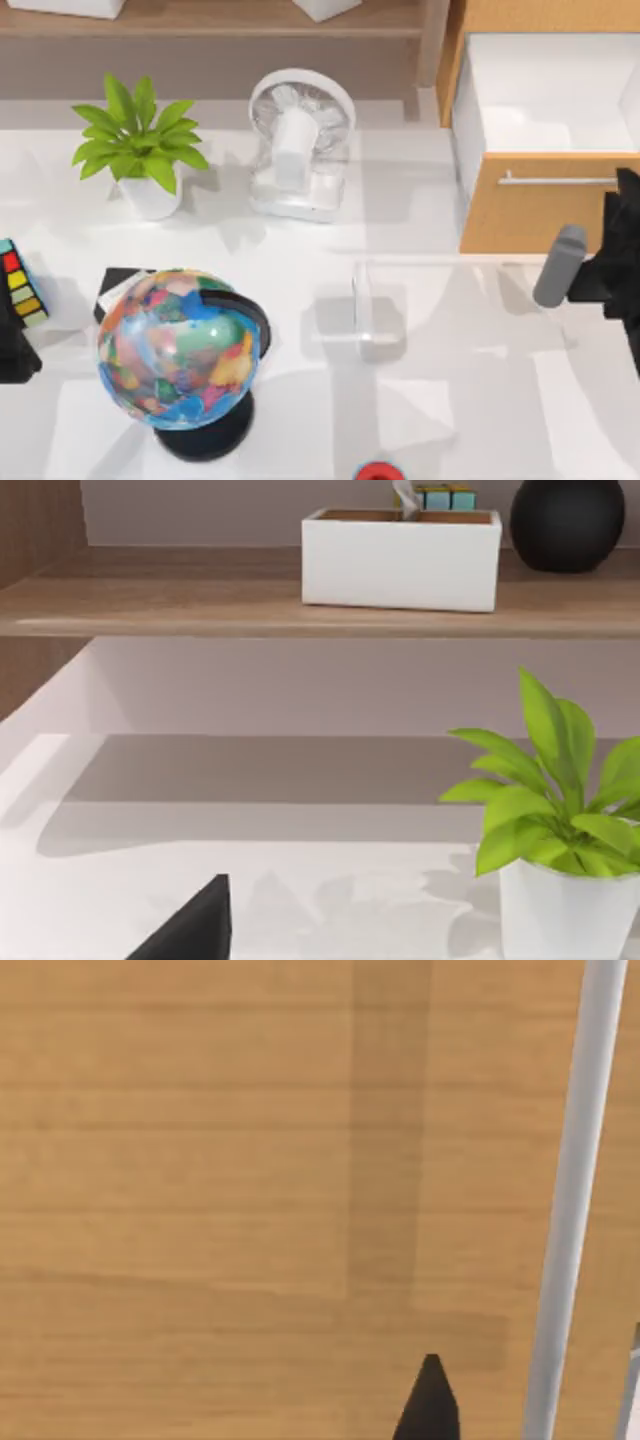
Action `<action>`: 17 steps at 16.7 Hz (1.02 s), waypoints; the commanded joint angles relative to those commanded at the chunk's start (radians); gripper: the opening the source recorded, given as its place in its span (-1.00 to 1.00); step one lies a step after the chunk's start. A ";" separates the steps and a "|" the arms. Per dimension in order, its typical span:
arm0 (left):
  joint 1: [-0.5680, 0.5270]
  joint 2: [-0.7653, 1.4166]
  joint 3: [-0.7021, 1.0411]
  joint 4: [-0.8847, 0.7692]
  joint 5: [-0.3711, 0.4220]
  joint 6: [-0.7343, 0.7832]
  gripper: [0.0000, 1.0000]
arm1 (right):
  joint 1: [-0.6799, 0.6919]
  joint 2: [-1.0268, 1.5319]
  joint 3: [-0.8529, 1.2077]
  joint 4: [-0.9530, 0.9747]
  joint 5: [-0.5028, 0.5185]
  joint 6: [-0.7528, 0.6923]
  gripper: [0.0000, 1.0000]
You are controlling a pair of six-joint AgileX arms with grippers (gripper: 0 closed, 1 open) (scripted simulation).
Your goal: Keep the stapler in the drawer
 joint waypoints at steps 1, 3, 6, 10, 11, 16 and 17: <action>0.000 0.000 0.000 0.000 0.000 0.000 1.00 | 0.000 0.000 0.000 0.000 0.000 0.000 0.51; 0.000 0.000 0.000 0.000 0.000 0.000 1.00 | 0.000 0.000 0.000 0.000 0.000 0.000 0.81; 0.000 0.000 0.000 0.000 0.000 0.000 1.00 | 0.000 0.000 0.000 0.000 0.000 0.000 1.00; 0.000 0.000 0.000 0.000 0.000 0.000 1.00 | 0.000 0.000 0.000 0.000 0.000 0.000 1.00; 0.000 0.000 0.000 0.000 0.000 0.000 1.00 | 0.000 0.000 0.000 0.000 0.000 0.000 1.00; 0.000 0.000 0.000 0.000 0.000 0.000 1.00 | 0.013 -0.003 -0.025 0.026 0.010 0.000 1.00; 0.000 0.000 0.000 0.000 0.000 0.000 1.00 | 0.020 -0.005 -0.042 0.040 0.018 0.000 1.00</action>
